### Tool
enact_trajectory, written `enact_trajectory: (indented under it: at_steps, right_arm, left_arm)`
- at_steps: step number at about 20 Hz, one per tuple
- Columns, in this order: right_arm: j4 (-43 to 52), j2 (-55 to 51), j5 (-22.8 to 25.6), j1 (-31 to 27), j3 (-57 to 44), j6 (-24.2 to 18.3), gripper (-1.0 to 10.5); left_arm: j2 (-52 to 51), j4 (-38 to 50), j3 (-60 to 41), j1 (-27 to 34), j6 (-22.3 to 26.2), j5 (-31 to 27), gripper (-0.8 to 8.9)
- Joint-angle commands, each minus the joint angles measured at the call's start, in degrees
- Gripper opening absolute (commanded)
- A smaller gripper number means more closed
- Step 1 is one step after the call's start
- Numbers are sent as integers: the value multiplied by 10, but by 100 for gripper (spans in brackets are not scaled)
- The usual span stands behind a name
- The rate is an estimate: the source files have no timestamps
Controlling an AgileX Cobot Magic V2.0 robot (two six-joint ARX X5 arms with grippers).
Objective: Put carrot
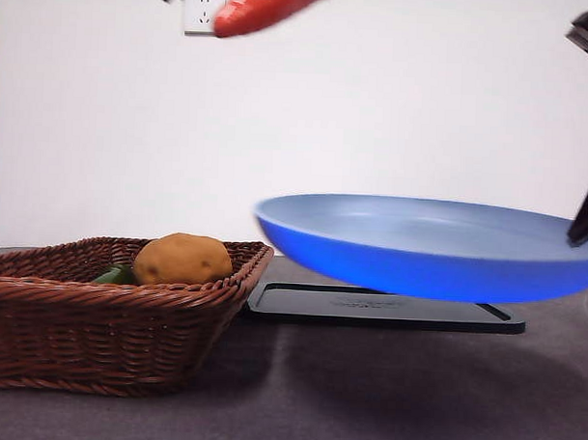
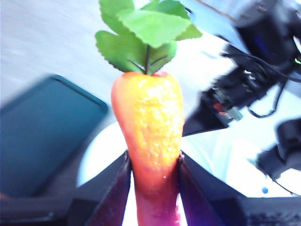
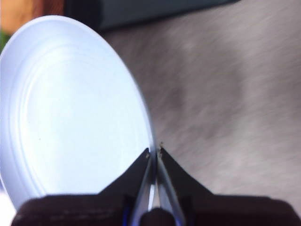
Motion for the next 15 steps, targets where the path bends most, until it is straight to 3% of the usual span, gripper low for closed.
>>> enact_trajectory:
  at_steps: [1, 5, 10, 15]
  right_arm:
    - [8, 4, -2, 26, 9, 22, 3]
    - [8, 4, -2, 48, 9, 27, 3]
    - [8, 4, -2, 49, 9, 27, 3]
    - [7, 4, -1, 49, 9, 27, 3]
  left_arm:
    - [36, -5, 2, -46, -9, -33, 124]
    - [110, -44, 2, -105, -7, -101, 124]
    - [170, -53, 2, -130, -7, -149, 131]
    - [170, -49, 2, -132, -7, -147, 274]
